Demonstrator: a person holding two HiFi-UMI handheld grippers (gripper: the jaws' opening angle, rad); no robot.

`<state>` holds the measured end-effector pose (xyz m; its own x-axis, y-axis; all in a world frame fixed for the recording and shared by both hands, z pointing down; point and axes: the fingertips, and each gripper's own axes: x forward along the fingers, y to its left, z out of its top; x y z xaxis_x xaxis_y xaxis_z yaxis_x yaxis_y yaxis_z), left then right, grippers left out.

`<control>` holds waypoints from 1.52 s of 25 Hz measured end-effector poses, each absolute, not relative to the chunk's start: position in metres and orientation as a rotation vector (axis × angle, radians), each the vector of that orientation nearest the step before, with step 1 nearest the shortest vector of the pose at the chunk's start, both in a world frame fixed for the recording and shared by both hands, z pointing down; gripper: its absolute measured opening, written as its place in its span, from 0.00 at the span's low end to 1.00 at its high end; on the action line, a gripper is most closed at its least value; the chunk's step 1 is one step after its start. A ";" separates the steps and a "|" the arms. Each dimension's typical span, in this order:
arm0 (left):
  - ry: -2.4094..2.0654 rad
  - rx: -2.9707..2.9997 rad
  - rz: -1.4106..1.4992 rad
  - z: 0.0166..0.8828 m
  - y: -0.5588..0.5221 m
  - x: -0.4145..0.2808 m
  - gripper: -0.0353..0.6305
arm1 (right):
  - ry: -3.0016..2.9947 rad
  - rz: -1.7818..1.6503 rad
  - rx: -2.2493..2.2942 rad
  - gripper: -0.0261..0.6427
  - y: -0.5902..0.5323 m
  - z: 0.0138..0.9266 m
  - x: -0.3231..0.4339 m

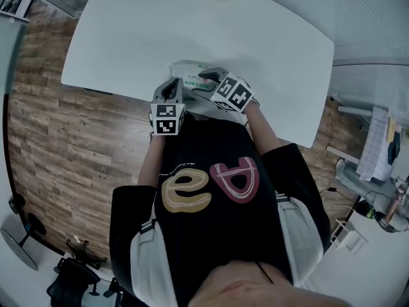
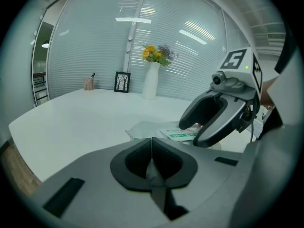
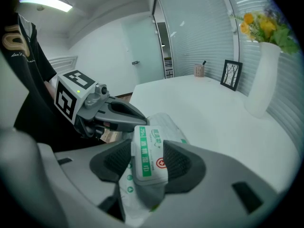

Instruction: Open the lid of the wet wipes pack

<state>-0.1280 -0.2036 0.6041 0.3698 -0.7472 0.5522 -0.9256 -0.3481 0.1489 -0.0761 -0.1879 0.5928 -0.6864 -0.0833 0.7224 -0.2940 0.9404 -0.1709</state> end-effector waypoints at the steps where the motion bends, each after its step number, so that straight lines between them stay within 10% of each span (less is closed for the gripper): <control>1: -1.448 2.199 0.552 0.604 -0.204 -0.128 0.08 | -2.319 0.356 0.269 0.36 -0.188 0.591 -0.076; 38: -1.445 2.243 0.587 0.602 -0.202 -0.128 0.08 | -2.312 0.169 0.290 0.13 -0.185 0.559 -0.081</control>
<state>-0.1278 -0.2022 0.6020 0.3753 -0.7469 0.5489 -0.9180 -0.3812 0.1091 -0.0806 -0.1855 0.5593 -0.6668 -0.1561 0.7287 -0.2602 0.9651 -0.0314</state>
